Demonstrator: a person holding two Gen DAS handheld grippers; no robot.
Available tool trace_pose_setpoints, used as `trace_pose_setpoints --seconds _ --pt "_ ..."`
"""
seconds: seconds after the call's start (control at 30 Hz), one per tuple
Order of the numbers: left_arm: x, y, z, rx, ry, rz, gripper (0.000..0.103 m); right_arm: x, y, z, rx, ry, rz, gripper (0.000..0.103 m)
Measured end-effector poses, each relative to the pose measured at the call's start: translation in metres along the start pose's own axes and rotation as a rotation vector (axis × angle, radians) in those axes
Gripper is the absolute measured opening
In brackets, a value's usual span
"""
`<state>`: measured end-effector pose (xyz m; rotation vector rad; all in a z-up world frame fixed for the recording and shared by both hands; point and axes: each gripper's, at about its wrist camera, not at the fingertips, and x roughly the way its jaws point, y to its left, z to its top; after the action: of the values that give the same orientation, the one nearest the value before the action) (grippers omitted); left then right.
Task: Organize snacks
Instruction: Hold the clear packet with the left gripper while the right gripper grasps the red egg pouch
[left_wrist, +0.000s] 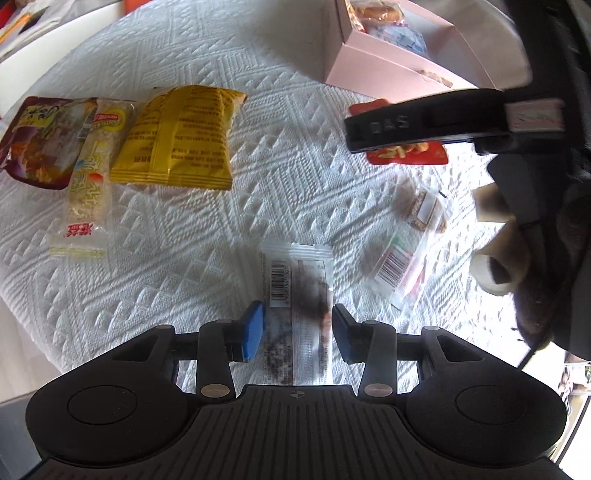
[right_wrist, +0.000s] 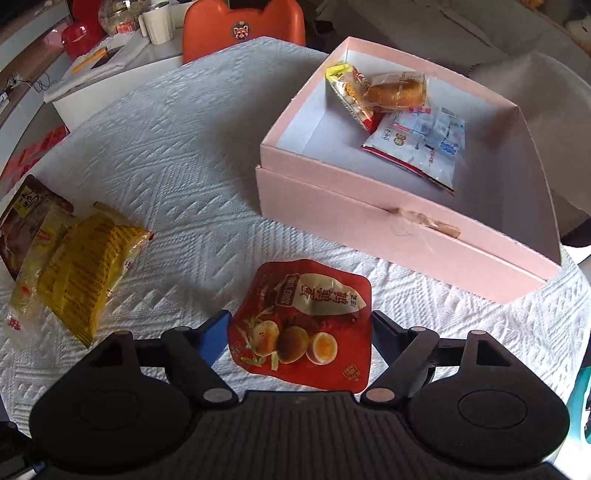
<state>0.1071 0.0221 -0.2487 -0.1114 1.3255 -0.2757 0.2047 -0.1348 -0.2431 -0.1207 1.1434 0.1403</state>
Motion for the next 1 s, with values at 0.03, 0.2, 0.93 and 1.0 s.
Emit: trace_pose_setpoints --seconds 0.03,0.2,0.93,1.0 --pt "0.001 0.0 0.001 0.003 0.002 0.001 0.045 -0.004 -0.002 -0.002 -0.009 -0.012 -0.001 0.08" --pt "0.006 -0.006 0.006 0.024 0.012 0.017 0.046 -0.036 -0.017 -0.023 -0.055 -0.038 0.022 0.08" --pt "-0.005 -0.058 0.0 0.233 0.015 0.107 0.019 -0.072 -0.079 -0.096 0.008 0.052 0.066 0.081" --pt "0.01 -0.065 -0.012 0.253 0.041 0.123 0.024 -0.062 -0.079 -0.092 0.021 0.02 0.043 0.081"
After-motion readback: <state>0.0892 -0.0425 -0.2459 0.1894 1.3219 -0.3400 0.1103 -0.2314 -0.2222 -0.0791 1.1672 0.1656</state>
